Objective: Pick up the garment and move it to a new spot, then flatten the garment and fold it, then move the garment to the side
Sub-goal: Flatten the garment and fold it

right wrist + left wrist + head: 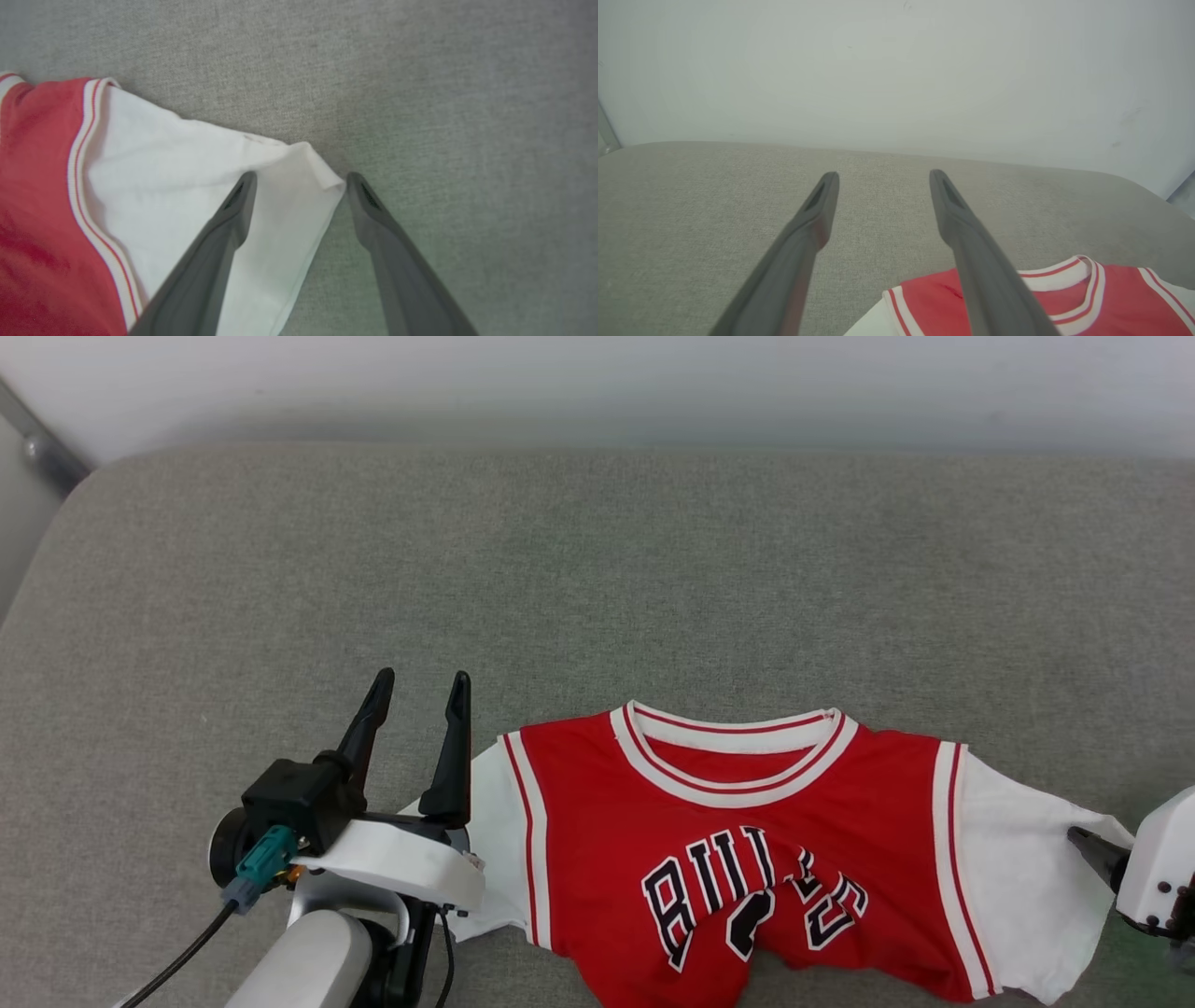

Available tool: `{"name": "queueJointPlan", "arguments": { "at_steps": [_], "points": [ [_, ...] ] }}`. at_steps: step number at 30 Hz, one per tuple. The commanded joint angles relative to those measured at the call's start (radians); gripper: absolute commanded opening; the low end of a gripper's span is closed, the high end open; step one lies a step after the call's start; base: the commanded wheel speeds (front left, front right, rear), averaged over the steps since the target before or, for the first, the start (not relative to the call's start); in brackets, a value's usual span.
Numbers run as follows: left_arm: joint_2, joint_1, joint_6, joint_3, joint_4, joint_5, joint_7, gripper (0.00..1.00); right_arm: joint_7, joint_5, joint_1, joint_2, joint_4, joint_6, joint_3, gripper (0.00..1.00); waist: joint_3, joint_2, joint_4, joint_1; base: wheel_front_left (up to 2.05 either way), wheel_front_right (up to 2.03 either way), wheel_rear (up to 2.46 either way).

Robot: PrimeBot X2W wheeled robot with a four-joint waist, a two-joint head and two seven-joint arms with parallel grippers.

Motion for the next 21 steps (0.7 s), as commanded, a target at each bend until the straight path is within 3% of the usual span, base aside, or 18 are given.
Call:
{"name": "queueJointPlan", "arguments": {
  "at_steps": [1,7,8,10,20,21],
  "points": [
    [-0.001,-0.012,-0.004,0.005,0.005,0.004,-0.007,1.0,0.003,0.007,-0.018,-0.005,0.011,0.0,0.002,1.0,0.027,-0.0001,0.017,-0.0001,0.0,0.0,0.0],
    [-0.019,-0.025,-0.01,0.016,0.027,0.004,-0.01,1.0,0.038,0.036,-0.018,0.003,0.095,0.0,0.033,1.0,0.045,-0.0001,0.025,-0.0001,0.0,0.0,0.0],
    [-0.02,-0.025,-0.012,0.02,0.03,0.004,-0.01,1.0,0.04,0.042,-0.017,0.011,0.104,0.0,0.034,0.6,0.045,-0.0001,0.024,-0.0001,0.0,0.0,0.0],
    [-0.021,-0.019,-0.014,0.027,0.034,0.005,-0.012,1.0,0.044,0.054,-0.012,0.014,0.12,0.0,0.044,0.0,0.042,-0.0001,0.021,-0.0001,0.0,0.0,0.0],
    [0.017,0.015,-0.046,0.068,0.08,-0.042,0.015,1.0,-0.025,0.087,-0.022,-0.018,0.089,0.0,0.086,0.0,-0.008,-0.0001,-0.014,-0.0001,0.0,0.0,0.0],
    [0.082,0.032,-0.093,0.093,0.102,-0.128,0.138,1.0,-0.053,0.091,0.003,-0.022,0.037,0.0,0.103,0.0,-0.054,-0.0001,-0.036,-0.0001,0.0,0.0,0.0]
  ]
}}
